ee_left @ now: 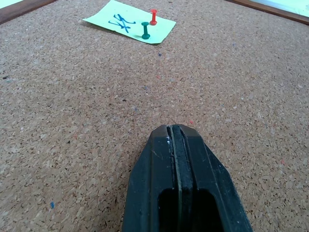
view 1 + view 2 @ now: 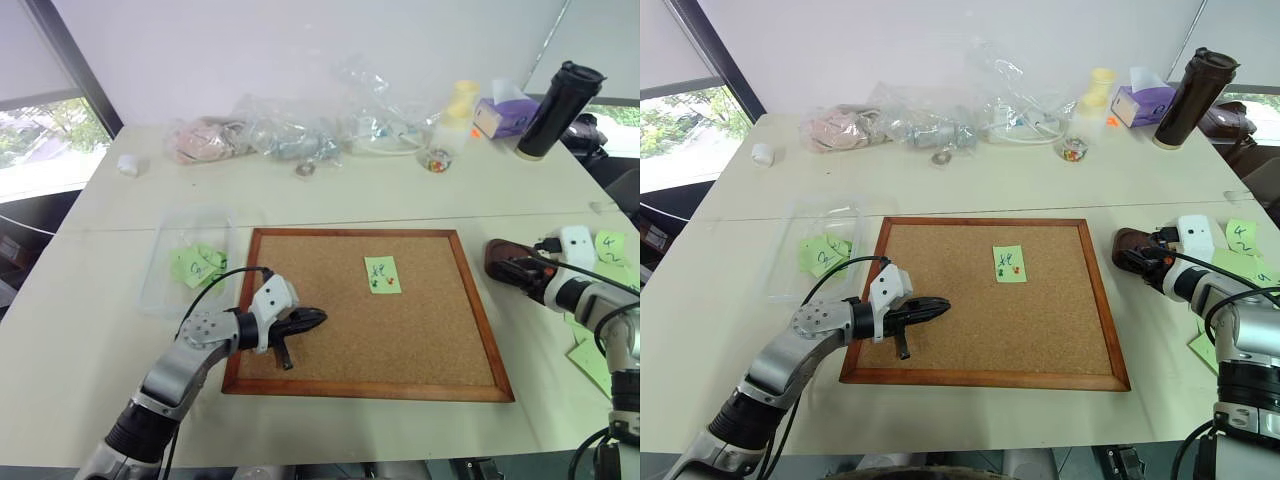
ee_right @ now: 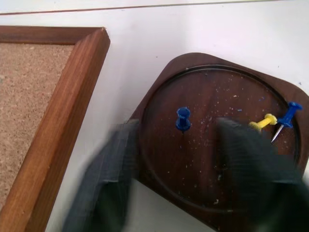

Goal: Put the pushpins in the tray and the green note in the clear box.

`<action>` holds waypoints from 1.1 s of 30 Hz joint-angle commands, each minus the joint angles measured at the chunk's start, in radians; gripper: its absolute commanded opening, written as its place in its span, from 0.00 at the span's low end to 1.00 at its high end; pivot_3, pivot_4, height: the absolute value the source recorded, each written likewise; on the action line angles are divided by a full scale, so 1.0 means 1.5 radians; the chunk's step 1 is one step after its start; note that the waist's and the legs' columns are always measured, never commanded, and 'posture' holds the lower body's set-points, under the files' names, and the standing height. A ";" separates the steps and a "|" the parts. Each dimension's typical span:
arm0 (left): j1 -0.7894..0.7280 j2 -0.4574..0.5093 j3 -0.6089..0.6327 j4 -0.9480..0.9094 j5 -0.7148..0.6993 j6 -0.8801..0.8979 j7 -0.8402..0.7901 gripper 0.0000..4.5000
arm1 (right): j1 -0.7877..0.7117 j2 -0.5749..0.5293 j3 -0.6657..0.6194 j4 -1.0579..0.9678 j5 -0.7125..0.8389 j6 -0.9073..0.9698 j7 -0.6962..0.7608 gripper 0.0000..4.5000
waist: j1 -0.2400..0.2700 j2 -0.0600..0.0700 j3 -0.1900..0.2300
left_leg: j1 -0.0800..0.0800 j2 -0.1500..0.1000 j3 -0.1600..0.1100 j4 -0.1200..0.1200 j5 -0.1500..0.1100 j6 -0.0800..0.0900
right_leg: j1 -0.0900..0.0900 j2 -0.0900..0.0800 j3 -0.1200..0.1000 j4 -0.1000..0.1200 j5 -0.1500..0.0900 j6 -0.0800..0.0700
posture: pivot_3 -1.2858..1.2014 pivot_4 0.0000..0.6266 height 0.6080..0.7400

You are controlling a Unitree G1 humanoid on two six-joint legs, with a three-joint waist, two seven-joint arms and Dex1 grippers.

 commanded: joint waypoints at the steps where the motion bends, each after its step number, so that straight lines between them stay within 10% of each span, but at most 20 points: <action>1: 0.012 0.007 -0.020 0.022 0.013 0.028 -0.008 0.00 | -0.013 -0.010 -0.016 -0.009 0.009 -0.007 0.002 0.65 | 0.000 0.000 0.000 | 0.000 0.000 0.000 0.000 0.000 0.000 | 0.000 0.000 0.000 0.000 0.000 0.000 | 0.52 0.24 1.00; 17: -0.006 0.001 -0.016 0.028 0.013 0.040 -0.006 0.00 | -0.040 -0.069 -0.033 -0.221 0.110 0.099 0.041 0.65 | 0.002 0.001 0.000 | -0.001 0.000 0.000 0.000 0.000 0.000 | 0.000 0.000 0.000 0.000 0.000 0.000 | 0.52 0.24 1.00; 30: -0.011 0.000 -0.013 0.037 0.017 0.037 -0.006 0.00 | 0.041 -0.025 0.155 -0.427 0.155 0.111 0.092 0.65 | 0.004 0.000 0.001 | -0.001 0.000 -0.001 0.001 0.000 0.000 | 0.000 0.000 0.000 -0.001 0.000 0.000 | 0.52 0.24 1.00; 33: -0.005 0.001 -0.012 0.027 0.017 0.039 -0.003 0.00 | 0.049 -0.020 0.203 -0.410 0.117 0.073 0.094 0.49 | 0.003 0.000 0.000 | -0.001 0.000 -0.001 0.001 0.000 0.000 | 0.000 0.000 0.000 -0.001 0.000 0.000 | 0.52 0.24 1.00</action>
